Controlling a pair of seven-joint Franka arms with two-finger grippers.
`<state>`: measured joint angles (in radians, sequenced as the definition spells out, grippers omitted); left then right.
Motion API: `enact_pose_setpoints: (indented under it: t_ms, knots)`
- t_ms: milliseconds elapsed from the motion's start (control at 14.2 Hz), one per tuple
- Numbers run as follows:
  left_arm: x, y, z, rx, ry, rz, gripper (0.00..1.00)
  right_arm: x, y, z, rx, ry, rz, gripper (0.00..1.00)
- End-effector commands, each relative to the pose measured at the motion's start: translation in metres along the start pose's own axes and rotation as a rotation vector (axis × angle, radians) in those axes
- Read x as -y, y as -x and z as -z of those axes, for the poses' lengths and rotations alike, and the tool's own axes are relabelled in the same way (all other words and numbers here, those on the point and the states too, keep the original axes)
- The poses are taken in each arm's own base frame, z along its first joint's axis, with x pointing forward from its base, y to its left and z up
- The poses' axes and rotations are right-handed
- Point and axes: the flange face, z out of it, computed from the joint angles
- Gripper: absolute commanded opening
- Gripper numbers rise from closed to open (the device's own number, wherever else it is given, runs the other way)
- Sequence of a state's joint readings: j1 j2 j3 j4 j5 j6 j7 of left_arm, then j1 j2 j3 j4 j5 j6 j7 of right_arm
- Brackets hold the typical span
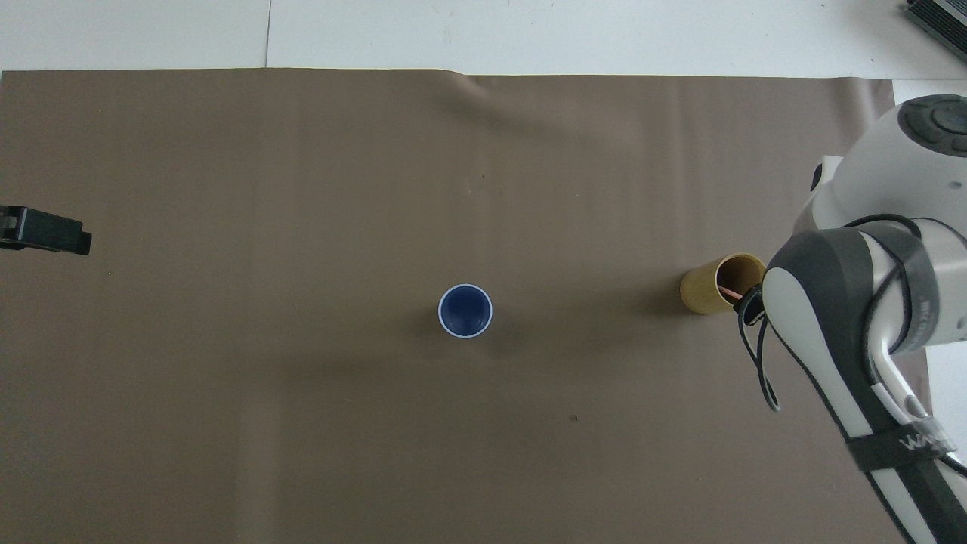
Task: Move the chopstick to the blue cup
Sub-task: 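Grasp the pink stick in the tan cup with the right gripper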
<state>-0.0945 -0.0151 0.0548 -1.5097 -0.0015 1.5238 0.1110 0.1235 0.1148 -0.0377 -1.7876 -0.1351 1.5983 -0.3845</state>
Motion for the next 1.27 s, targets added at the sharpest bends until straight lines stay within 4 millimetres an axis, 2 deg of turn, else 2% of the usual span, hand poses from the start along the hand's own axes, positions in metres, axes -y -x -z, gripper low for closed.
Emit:
enact_pose_setpoints:
  t_ms: [0,70,493,563,634,775,915,1056,1197]
  knots:
    - [0.003,0.004,0.004,0.032,-0.011,0.007,1.0,-0.009,0.008,-0.026,0.014,0.034,0.089,1.0]
    - [0.002,0.01,0.007,0.041,-0.009,0.008,1.0,-0.012,0.01,-0.027,0.016,0.034,0.097,1.0]
    - [0.003,0.01,0.008,0.035,-0.01,0.006,1.0,-0.006,0.013,-0.015,0.048,0.024,0.107,1.0]
    - [0.003,0.01,0.008,0.035,-0.01,0.006,1.0,-0.007,0.013,-0.011,0.046,0.025,0.106,0.95]
    - [0.003,0.01,0.007,0.037,-0.01,0.006,1.0,-0.007,0.014,-0.008,0.049,0.024,0.104,0.82]
    - [0.003,0.01,0.008,0.035,-0.01,0.006,1.0,-0.008,0.014,-0.007,0.054,0.021,0.102,0.47]
    - [0.003,0.01,0.008,0.035,-0.01,0.006,1.0,-0.011,0.016,-0.009,0.056,0.016,0.093,0.23]
    - [0.003,0.01,0.007,0.037,-0.01,0.006,1.0,-0.012,0.016,-0.008,0.055,0.016,0.089,0.03]
    - [0.003,0.01,0.007,0.037,-0.01,0.006,1.0,-0.011,0.015,-0.008,0.055,0.017,0.09,0.0]
